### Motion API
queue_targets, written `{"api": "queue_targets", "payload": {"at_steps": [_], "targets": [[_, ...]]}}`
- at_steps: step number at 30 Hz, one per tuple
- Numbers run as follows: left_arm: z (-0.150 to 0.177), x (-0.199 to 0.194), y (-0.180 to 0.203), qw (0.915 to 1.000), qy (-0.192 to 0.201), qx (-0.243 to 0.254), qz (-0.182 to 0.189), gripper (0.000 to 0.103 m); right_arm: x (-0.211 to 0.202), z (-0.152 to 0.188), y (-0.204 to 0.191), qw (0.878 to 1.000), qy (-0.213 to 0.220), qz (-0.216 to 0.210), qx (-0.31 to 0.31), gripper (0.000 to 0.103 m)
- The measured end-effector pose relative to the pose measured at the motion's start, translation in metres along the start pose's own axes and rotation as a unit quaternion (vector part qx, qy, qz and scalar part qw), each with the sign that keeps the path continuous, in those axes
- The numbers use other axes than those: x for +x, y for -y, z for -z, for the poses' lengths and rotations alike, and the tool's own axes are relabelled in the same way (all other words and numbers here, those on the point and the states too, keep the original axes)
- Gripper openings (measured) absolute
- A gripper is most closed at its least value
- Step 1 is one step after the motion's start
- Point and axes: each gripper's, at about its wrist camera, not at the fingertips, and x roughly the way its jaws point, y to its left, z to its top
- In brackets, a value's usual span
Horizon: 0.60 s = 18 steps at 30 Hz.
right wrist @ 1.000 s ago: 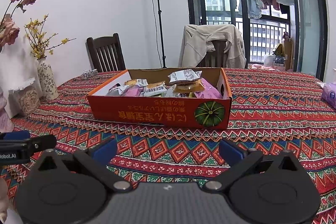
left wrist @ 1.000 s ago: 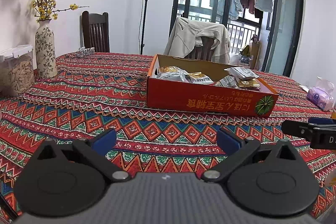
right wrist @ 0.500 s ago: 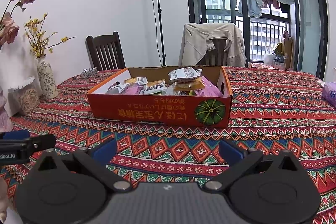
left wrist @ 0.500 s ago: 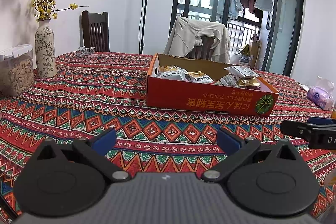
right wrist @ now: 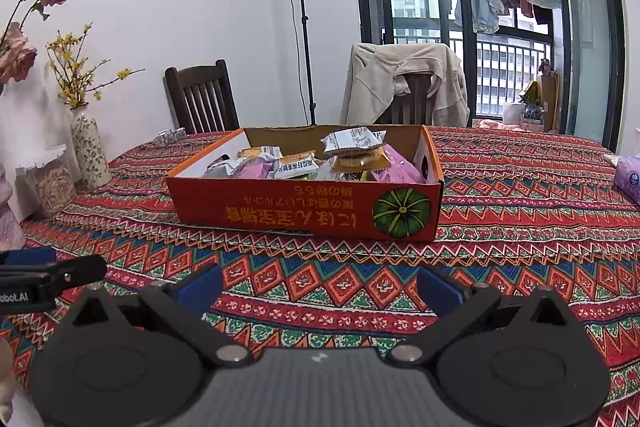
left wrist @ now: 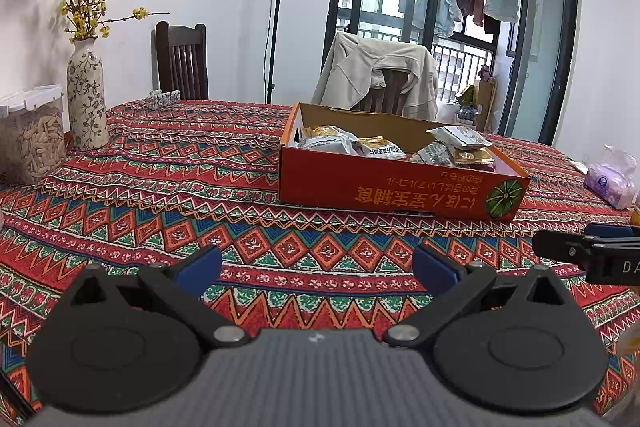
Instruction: Organize snacks
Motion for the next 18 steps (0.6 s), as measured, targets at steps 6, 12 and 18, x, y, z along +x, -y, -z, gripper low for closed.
{"api": "queue_targets", "payload": {"at_steps": [6, 12, 18], "targets": [[0.0001, -0.0001, 0.0, 1.0, 0.0, 0.0, 0.0, 0.103, 0.0004, 0.0022, -0.0001, 1.0, 0.0, 0.0, 0.0, 0.103], [0.0004, -0.0003, 0.0, 1.0, 0.0, 0.0, 0.001, 0.103, 0.0005, 0.0015, -0.0001, 1.0, 0.0, 0.0, 0.0, 0.103], [0.0004, -0.0001, 0.0003, 1.0, 0.0, 0.0, 0.001, 0.103, 0.0004, 0.002, -0.0002, 1.0, 0.0, 0.0, 0.0, 0.103]]}}
